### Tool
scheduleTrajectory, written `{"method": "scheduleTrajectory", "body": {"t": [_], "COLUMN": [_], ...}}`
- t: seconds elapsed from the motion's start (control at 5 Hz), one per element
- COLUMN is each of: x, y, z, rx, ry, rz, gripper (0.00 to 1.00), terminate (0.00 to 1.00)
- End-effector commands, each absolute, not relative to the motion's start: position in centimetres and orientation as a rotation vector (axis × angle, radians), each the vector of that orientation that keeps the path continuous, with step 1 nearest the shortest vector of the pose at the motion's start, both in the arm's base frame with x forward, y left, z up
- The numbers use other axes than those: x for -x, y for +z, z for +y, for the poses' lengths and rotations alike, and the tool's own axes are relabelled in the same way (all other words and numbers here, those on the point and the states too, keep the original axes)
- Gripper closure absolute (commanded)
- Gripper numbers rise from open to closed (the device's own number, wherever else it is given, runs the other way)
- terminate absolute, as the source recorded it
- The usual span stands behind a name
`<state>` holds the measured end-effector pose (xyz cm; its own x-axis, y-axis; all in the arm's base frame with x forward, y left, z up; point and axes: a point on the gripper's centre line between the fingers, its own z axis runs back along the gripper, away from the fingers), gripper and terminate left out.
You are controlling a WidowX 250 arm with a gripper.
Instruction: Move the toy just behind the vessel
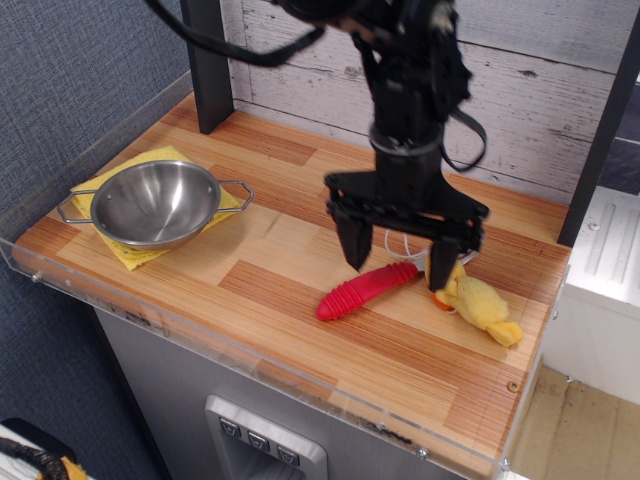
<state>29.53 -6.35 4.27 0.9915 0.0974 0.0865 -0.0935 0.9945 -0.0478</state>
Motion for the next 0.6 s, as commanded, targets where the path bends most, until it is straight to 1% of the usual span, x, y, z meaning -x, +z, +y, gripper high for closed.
{"method": "scheduleTrajectory", "body": {"t": [0.0, 0.4], "x": [-28.2, -28.2], "y": [4.9, 6.0], "z": [-9.0, -8.1], "rx": [0.088, 0.171], "ry": [0.195, 0.492], "rz": [-0.119, -0.183], "gripper": [0.00, 0.00], "terminate": [0.00, 0.00]}}
